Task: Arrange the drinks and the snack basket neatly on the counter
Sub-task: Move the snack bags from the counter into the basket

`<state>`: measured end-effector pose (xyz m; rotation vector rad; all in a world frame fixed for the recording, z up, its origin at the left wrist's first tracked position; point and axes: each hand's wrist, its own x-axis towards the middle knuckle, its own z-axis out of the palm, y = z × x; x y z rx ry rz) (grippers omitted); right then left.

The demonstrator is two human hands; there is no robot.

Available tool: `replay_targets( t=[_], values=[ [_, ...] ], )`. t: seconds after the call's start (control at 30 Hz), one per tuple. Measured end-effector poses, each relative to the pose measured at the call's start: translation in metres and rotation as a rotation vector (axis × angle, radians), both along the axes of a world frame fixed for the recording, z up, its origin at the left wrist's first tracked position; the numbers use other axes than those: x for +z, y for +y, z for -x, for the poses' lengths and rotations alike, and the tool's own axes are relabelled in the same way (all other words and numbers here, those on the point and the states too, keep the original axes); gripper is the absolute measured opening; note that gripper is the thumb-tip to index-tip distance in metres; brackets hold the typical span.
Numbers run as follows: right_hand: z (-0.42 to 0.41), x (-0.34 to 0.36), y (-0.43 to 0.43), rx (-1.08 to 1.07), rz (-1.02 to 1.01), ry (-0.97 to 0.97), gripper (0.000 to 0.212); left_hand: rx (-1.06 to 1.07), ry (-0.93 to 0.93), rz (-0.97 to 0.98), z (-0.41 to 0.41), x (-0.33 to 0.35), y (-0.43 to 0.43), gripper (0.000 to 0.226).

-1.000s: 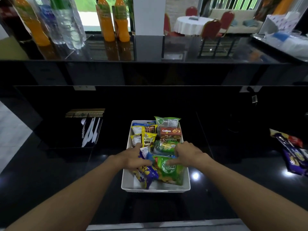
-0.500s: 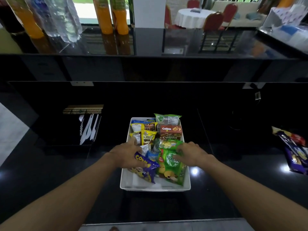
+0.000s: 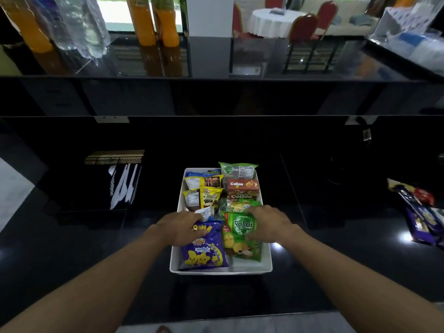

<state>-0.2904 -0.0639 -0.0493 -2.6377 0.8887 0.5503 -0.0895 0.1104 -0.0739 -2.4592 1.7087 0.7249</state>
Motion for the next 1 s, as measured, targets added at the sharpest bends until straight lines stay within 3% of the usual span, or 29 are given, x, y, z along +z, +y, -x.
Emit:
replay_targets(
  t=[0.2,0.5,0.7,0.83,1.0],
  values=[
    [0.002,-0.01,0.002,0.023,-0.051,-0.003,0.085,-0.045,0.021,-0.101,0.0,0.0,-0.001,0.071],
    [-0.006,-0.014,-0.004,0.105,-0.113,0.082,0.076,-0.092,-0.033,-0.14,0.003,0.0,-0.008,0.058],
    [-0.009,-0.03,0.018,0.035,-0.062,0.09,0.103,-0.06,0.039,-0.102,0.008,-0.003,-0.011,0.052],
    [-0.012,-0.04,0.025,-0.028,-0.017,0.014,0.093,-0.069,0.083,-0.114,0.005,-0.002,-0.01,0.041],
    [-0.013,-0.045,0.026,-0.059,-0.024,-0.026,0.078,-0.093,0.053,-0.095,0.002,0.0,-0.009,0.043]
  ],
)
